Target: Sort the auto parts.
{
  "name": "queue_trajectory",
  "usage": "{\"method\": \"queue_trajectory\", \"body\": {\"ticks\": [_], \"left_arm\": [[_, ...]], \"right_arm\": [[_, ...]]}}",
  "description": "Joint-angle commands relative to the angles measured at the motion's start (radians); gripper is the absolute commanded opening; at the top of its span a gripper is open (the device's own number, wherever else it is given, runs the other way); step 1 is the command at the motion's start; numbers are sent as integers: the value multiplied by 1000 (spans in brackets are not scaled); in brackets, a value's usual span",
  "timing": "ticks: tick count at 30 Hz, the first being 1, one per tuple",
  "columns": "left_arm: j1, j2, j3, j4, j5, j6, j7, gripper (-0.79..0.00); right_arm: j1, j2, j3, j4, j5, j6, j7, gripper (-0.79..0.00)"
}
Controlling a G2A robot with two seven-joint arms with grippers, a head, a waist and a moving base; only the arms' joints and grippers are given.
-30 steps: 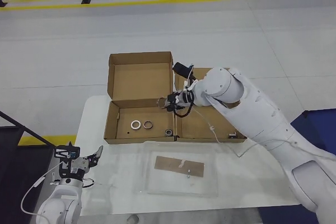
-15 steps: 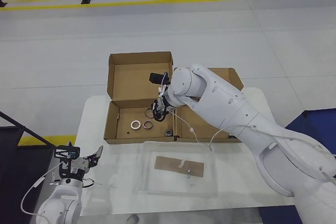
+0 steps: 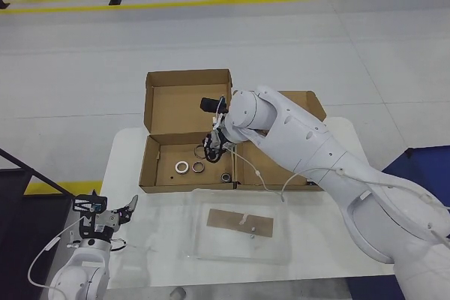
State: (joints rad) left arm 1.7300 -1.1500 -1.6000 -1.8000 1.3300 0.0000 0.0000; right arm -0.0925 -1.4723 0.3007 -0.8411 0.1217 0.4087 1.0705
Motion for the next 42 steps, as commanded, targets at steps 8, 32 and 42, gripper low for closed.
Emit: {"method": "queue_trajectory", "body": {"ticks": [8,32,42], "left_arm": [[0,0,0,0,0,0,0,0],[0,0,0,0,0,0,0,0],[0,0,0,0,0,0,0,0]], "right_arm": [[-108,-15,131,64,88,-268,-448,-785],[-100,-267,11,554,2,-298,-290,-785],[-100,-267,11,554,2,-298,-290,-508]]}}
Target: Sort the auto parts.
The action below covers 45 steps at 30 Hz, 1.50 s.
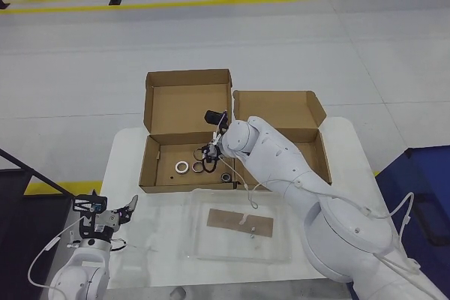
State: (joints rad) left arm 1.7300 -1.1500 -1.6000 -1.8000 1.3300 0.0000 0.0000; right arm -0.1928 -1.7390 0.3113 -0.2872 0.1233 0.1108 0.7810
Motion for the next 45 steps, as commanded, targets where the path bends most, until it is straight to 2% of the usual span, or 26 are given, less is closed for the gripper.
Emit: {"method": "queue_trajectory", "body": {"ticks": [1,3,4,6,7,8,18,24,28,34,37,40,41,44,45], "left_arm": [[0,0,0,0,0,0,0,0],[0,0,0,0,0,0,0,0],[0,0,0,0,0,0,0,0],[0,0,0,0,0,0,0,0],[0,0,0,0,0,0,0,0],[0,0,0,0,0,0,0,0],[0,0,0,0,0,0,0,0],[0,0,0,0,0,0,0,0],[0,0,0,0,0,0,0,0],[0,0,0,0,0,0,0,0],[0,0,0,0,0,0,0,0],[0,0,0,0,0,0,0,0],[0,0,0,0,0,0,0,0],[0,0,0,0,0,0,0,0],[0,0,0,0,0,0,0,0]], "right_arm": [[0,0,0,0,0,0,0,-502],[0,0,0,0,0,0,0,-486],[0,0,0,0,0,0,0,-440],[-11,-6,-14,-4,-25,20,9,-397],[-11,-6,-14,-4,-25,20,9,-554],[-17,-11,-22,-14,-36,33,16,-785],[-4,-72,-5,52,-32,35,57,-785],[29,-86,25,81,-16,-5,52,-785],[69,-77,70,94,38,-108,90,-785],[111,-42,143,115,132,-321,195,-785],[118,-18,189,115,203,-455,291,-785],[104,12,238,86,283,-645,450,-785],[96,22,247,62,295,-666,484,-785],[63,57,253,-32,280,-674,476,-785],[63,57,253,-32,280,-674,476,-785]]}}
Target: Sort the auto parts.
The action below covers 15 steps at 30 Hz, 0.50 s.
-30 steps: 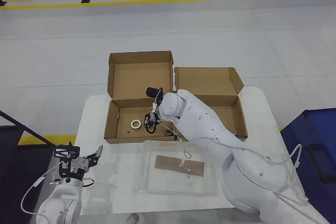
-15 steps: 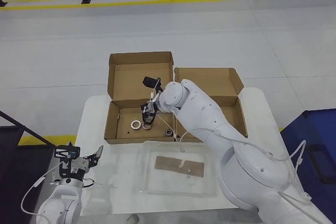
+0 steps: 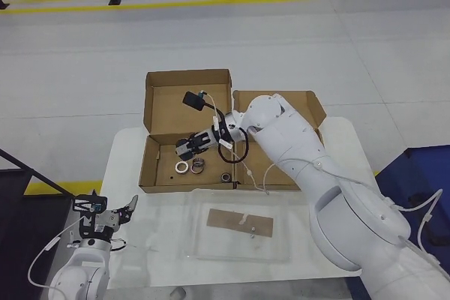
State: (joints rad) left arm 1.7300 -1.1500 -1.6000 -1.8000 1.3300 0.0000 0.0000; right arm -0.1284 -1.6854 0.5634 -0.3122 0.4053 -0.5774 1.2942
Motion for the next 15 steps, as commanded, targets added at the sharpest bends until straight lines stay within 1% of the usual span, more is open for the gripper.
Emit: {"method": "queue_trajectory", "body": {"ticks": [1,9,10,11,13,15], "left_arm": [[0,0,0,0,0,0,0,0],[0,0,0,0,0,0,0,0],[0,0,0,0,0,0,0,0],[0,0,0,0,0,0,0,0],[0,0,0,0,0,0,0,0],[0,0,0,0,0,0,0,0]], "right_arm": [[-2,3,1,-7,-2,14,-37,-785],[-2,3,1,-7,-2,14,-37,-785],[-22,1,1,-52,7,22,-30,-785],[-27,1,-10,-102,-16,34,-17,-785],[-12,8,-55,-201,-158,28,-24,-785],[-13,26,-56,-274,-203,41,-10,-785]]}}
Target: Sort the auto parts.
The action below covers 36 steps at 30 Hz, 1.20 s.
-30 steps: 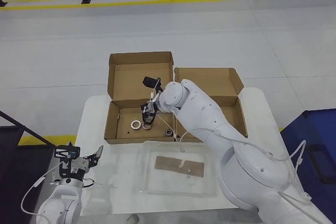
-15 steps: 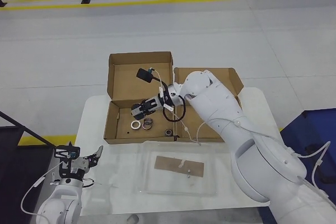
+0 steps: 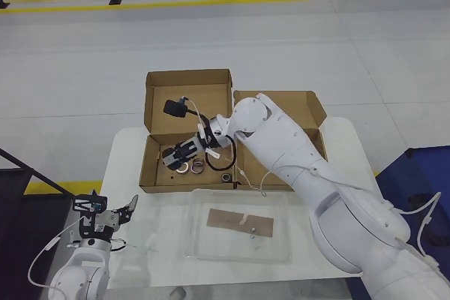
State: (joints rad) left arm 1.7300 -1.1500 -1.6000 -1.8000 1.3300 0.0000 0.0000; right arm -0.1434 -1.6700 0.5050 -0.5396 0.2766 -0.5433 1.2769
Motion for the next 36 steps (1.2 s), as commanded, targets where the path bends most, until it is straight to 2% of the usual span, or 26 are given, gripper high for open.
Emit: {"method": "queue_trajectory", "body": {"ticks": [1,6,10,14,18,19,28,32,36], "left_arm": [[0,0,0,0,0,0,0,0],[0,0,0,0,0,0,0,0],[0,0,0,0,0,0,0,0],[0,0,0,0,0,0,0,0],[0,0,0,0,0,0,0,0],[0,0,0,0,0,0,0,0],[0,0,0,0,0,0,0,0],[0,0,0,0,0,0,0,0],[0,0,0,0,0,0,0,0]], "right_arm": [[5,23,9,-76,-94,20,20,-785],[-23,125,89,-340,-151,141,141,-785],[-136,239,237,-654,-200,261,259,-785],[-289,348,371,-930,-300,370,259,-785],[-405,421,467,-1089,-325,435,259,-785],[-426,433,488,-1108,-307,442,259,-785],[-434,433,479,-1113,-310,436,256,-785],[-420,447,314,-1155,-473,395,259,-785],[-333,503,129,-1105,-512,411,259,-785]]}}
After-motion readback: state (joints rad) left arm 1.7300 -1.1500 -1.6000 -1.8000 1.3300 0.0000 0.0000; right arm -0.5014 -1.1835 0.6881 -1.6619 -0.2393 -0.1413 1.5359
